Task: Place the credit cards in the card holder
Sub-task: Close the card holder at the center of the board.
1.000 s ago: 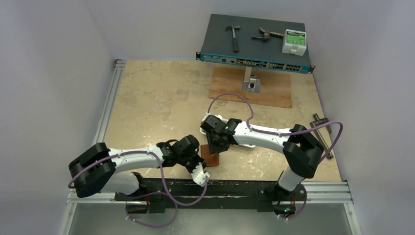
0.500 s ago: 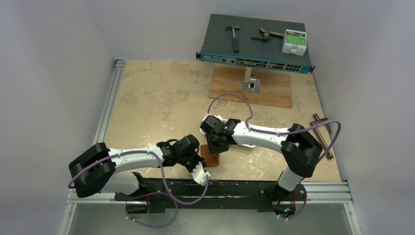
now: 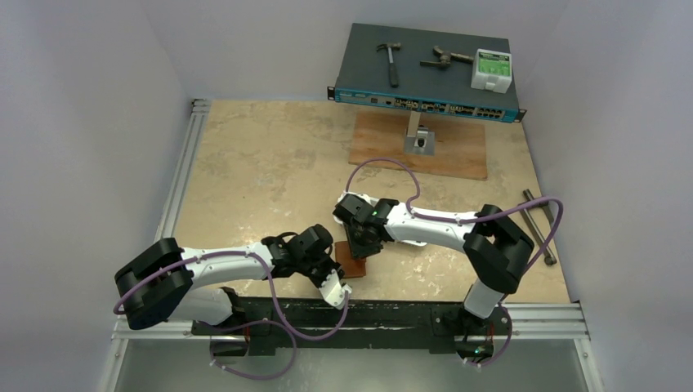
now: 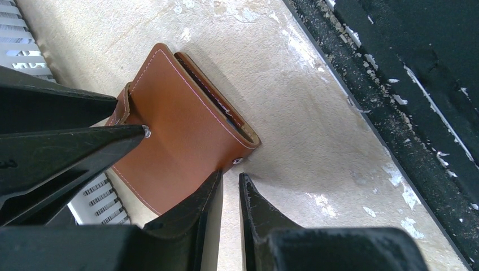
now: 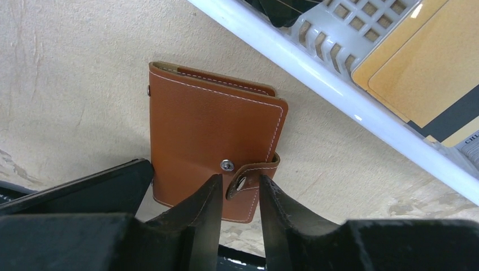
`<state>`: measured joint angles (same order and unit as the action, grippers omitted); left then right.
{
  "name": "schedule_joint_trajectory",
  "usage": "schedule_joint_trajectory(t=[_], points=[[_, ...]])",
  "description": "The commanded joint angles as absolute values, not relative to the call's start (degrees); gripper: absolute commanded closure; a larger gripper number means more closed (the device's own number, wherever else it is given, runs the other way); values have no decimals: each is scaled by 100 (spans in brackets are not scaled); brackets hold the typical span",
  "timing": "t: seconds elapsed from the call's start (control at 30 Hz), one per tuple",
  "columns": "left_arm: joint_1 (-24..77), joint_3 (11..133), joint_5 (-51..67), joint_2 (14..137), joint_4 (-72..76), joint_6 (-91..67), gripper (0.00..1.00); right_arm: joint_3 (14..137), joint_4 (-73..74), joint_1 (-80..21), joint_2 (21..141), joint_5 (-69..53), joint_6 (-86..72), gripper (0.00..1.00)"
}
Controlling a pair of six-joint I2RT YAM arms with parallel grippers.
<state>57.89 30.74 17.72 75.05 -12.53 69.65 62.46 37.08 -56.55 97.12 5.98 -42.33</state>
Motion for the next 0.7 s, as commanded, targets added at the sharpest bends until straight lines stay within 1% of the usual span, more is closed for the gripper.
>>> schedule_joint_trajectory(t=[0.0,0.27,0.4,0.67], points=[[5801,3260,1847,7486,-1290,6873,84,6345,3838,-5634,9398,643,-4200,70],[5801,3287,1861,7498,-1327,6843,85,6363,3817,-5633,9320,660,-4236,75],[5801,3278,1846,7488,-1318,6830,85,6342,3808,-5634,9325,664,-4245,80],[5801,3296,1835,7493,-1298,6829,86,6303,3735,-5633,9415,664,-4243,78]])
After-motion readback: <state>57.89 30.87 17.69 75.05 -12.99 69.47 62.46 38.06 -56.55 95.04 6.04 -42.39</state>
